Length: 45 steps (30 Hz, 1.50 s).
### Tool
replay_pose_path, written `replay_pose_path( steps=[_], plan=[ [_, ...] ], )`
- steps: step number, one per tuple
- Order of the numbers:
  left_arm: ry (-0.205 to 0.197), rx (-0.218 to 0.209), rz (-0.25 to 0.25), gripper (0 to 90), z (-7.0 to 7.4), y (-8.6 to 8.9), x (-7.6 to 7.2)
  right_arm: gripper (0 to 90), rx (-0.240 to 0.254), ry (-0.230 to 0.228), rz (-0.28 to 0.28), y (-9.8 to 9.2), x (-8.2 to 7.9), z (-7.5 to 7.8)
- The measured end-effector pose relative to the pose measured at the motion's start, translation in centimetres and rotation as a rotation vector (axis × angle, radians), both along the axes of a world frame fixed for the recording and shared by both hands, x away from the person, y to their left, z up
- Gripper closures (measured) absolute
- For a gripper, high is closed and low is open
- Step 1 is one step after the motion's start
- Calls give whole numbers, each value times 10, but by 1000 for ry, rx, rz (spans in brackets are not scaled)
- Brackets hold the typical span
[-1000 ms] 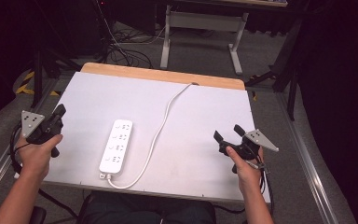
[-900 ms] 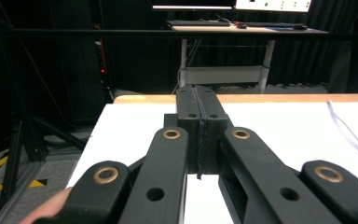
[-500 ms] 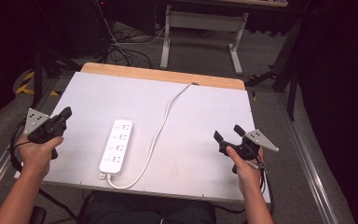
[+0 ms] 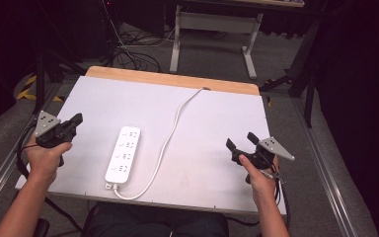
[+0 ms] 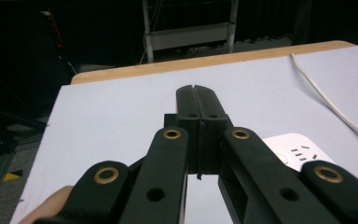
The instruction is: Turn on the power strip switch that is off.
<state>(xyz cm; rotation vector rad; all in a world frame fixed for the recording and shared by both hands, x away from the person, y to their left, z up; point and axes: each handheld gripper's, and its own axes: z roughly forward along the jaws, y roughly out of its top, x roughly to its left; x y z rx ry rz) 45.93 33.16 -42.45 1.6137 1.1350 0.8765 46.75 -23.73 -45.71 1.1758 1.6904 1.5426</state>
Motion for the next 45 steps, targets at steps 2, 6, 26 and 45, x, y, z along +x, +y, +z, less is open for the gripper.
replay_pose_path(
  steps=[2, 6, 26, 45],
  plan=[
    [12, 14, -22, 900, -1, -4, 2, 86, 2, -1, 1, 0, 0, 0],
    [60, 30, -59, 900, 0, -10, 4, 88, 4, -2, 1, 0, 0, 0],
    [179, 100, -129, 900, -2, -36, 15, 99, 19, -4, 0, -2, -1, 2],
    [311, 195, -259, 900, -10, -70, 29, 100, 19, -3, -1, -2, 0, 1]
  ],
)
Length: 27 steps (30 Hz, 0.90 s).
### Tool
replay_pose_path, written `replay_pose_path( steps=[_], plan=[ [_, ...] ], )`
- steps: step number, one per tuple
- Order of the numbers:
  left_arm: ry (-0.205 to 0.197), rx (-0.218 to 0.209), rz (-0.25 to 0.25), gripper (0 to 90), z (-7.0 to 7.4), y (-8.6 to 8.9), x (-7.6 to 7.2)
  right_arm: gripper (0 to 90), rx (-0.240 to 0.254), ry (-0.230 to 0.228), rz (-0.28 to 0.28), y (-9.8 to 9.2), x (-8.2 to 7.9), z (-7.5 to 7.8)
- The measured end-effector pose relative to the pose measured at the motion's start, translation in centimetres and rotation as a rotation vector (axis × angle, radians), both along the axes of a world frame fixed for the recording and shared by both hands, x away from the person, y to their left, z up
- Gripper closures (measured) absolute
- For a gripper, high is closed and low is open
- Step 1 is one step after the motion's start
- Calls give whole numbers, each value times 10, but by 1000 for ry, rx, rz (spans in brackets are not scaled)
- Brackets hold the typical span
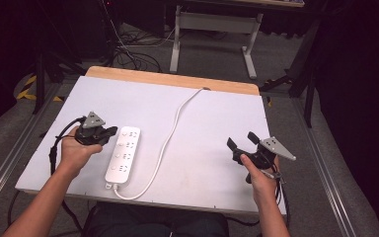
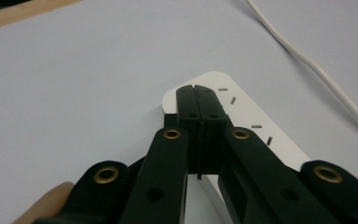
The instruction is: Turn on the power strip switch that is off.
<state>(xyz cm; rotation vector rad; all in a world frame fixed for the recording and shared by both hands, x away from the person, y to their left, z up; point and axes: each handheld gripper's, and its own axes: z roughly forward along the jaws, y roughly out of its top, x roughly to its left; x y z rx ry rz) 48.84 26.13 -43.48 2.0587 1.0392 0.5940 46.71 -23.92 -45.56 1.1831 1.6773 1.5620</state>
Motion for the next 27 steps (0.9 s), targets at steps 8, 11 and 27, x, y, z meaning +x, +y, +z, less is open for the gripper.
replay_pose_path(
  steps=[8, 11, 27],
  plan=[
    [113, 37, -35, 900, -9, -12, 5, 100, 3, 3, 2, 0, 0, 0],
    [139, 57, -39, 900, -13, -16, 8, 100, 1, 4, 1, 0, 0, 0],
    [194, 23, -71, 900, -19, -20, 8, 100, -1, 8, 1, 1, 1, 0]
  ],
)
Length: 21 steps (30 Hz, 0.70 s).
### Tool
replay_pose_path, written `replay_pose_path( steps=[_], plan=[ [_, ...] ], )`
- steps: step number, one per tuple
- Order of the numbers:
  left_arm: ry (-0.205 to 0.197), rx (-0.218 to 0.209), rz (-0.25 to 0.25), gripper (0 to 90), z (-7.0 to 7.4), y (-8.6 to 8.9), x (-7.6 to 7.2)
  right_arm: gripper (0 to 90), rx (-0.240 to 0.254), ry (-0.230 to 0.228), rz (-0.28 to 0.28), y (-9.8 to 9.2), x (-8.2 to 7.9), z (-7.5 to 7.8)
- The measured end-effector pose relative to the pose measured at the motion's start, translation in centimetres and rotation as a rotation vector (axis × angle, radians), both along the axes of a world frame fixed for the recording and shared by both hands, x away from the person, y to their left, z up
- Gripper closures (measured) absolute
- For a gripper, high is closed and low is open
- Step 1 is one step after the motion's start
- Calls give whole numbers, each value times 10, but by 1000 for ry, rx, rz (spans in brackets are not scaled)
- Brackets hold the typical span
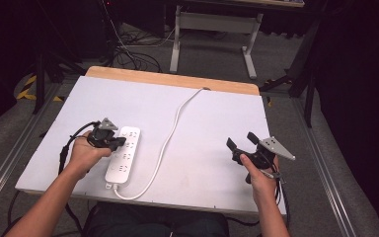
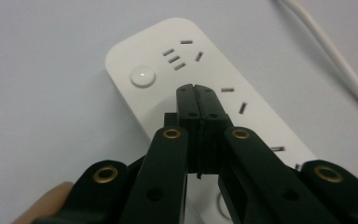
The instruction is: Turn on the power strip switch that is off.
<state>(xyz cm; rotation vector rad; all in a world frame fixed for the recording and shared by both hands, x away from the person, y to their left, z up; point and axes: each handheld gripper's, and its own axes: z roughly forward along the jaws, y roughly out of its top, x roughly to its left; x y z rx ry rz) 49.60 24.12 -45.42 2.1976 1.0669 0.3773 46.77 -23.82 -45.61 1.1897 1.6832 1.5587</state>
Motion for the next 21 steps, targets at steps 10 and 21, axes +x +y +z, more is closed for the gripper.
replay_pose_path(
  steps=[10, 21],
  plan=[
    [-21, -11, 46, 900, 4, 9, 0, 100, 4, 1, -3, -1, 0, 0],
    [-29, 17, 50, 900, 0, 6, -2, 101, 3, 3, -1, 1, 0, 0]
  ],
)
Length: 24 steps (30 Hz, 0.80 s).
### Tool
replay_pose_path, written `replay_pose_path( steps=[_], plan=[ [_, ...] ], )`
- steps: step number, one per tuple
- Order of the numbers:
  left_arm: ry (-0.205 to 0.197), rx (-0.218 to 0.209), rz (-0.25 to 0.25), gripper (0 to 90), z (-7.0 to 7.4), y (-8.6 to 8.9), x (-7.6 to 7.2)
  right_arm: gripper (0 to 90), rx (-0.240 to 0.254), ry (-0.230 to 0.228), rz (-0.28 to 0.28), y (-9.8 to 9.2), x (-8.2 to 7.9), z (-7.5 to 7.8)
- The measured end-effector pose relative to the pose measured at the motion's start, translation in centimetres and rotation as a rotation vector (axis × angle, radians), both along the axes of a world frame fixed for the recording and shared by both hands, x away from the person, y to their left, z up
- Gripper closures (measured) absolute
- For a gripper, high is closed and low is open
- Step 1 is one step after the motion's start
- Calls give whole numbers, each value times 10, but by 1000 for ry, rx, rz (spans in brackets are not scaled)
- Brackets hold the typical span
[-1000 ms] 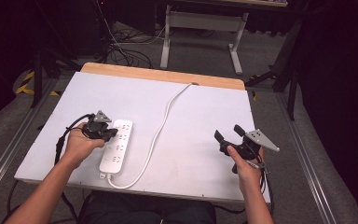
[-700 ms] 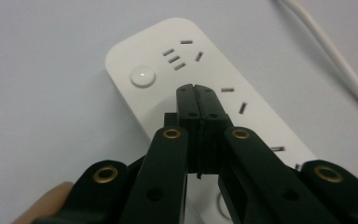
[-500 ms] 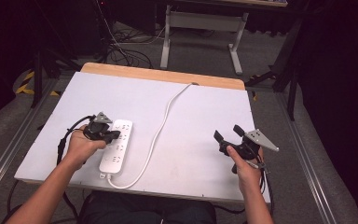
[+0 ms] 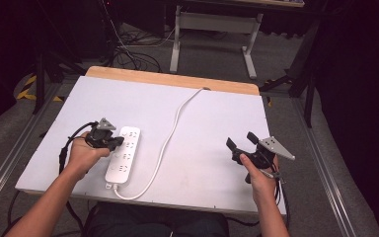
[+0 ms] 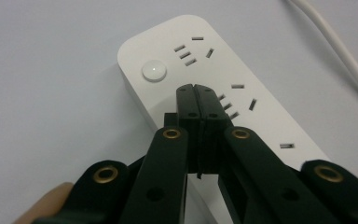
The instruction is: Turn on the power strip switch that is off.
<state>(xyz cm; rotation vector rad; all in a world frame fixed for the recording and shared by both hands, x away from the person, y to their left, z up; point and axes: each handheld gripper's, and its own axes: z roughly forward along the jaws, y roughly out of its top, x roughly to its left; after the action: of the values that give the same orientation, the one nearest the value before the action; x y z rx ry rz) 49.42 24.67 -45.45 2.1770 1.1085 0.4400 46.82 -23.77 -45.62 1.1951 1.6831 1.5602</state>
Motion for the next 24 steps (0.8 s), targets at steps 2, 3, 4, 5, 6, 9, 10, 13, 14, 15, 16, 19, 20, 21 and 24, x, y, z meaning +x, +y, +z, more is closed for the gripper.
replay_pose_path(
  steps=[2, 3, 4, 5, 6, 9, 10, 13, 14, 15, 16, 19, 20, 21, 24],
  plan=[
    [24, -62, -14, 900, -3, -4, -3, 100, 0, -4, -1, -1, 0, 0],
    [12, -41, -8, 900, -3, -6, -5, 100, 2, -5, -2, -1, 0, 1],
    [7, -32, -1, 900, -3, -8, -6, 100, 9, -4, -6, -1, -1, 1],
    [3, -27, 3, 900, -3, -9, -6, 100, 11, -6, -7, -2, -1, 1],
    [1, -30, 3, 900, -3, -9, -6, 100, 11, -6, -7, -2, -1, 2],
    [20, -56, 8, 900, -2, -4, -4, 100, 12, -8, -3, -2, -2, 2],
    [0, -37, 30, 900, 0, -3, -3, 101, 13, -9, -1, -2, -2, 2],
    [18, -63, 47, 900, 0, 6, 0, 101, 13, -6, -2, -2, -1, 2],
    [22, -69, 43, 900, -1, 8, 0, 101, 14, -6, -4, -2, -1, 2],
    [21, -65, 40, 900, 0, 8, 0, 100, 14, -5, -4, -2, 0, 2],
    [19, -59, 40, 900, 0, 8, 0, 101, 12, -5, -4, -2, 0, 1],
    [11, -50, 43, 900, -1, 5, -2, 101, 7, -3, -1, -1, 1, 1],
    [10, -51, 41, 900, -1, 5, -2, 101, 6, -1, -1, 0, 1, 1],
    [4, -47, 43, 900, -2, 4, -2, 101, 6, -1, 0, 0, 1, 1],
    [2, -39, 47, 900, -3, 2, -3, 100, 5, -2, 0, 0, 1, 1]
  ],
)
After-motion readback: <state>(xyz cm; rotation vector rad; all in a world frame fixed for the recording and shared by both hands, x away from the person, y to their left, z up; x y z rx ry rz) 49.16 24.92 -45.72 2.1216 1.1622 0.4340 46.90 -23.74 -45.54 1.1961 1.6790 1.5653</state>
